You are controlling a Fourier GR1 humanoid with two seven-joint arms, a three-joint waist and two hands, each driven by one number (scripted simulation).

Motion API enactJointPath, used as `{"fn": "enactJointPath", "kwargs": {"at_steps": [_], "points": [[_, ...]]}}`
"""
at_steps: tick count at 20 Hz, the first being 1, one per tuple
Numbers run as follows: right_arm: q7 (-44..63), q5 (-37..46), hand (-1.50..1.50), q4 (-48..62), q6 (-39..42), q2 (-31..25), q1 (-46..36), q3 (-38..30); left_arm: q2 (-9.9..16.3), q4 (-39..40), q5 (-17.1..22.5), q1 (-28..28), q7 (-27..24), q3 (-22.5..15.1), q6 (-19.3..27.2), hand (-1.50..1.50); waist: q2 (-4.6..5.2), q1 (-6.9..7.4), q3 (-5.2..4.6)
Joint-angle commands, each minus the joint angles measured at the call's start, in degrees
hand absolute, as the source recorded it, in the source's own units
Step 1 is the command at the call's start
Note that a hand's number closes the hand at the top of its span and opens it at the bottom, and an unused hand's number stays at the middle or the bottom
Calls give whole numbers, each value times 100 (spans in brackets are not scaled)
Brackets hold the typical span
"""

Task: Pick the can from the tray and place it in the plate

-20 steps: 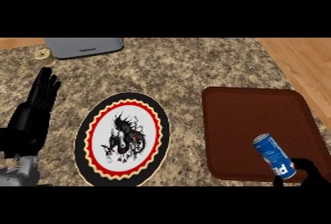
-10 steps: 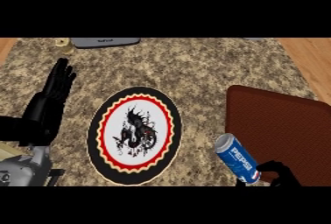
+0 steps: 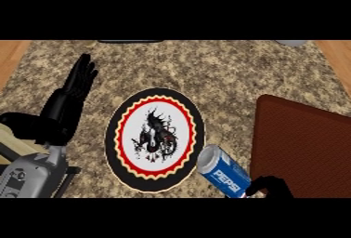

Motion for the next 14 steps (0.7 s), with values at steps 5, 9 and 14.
{"fn": "enactJointPath", "kwargs": {"at_steps": [5, 9, 14], "points": [[1918, 425, 150, 536, 257, 44, -1275, 375, 442, 122, -101, -103, -26, 129, -315, 0, 57, 397, 43], [2240, 232, 150, 921, 609, 44, -1867, 63, 289, 330, -189, -117, -276, 8, -322, 0, 104, 477, 40], [2500, -163, 150, 1756, 694, 44, -2719, -438, 240, 351, -79, -416, -54, 43, -357, 0, 105, 591, 59]]}}
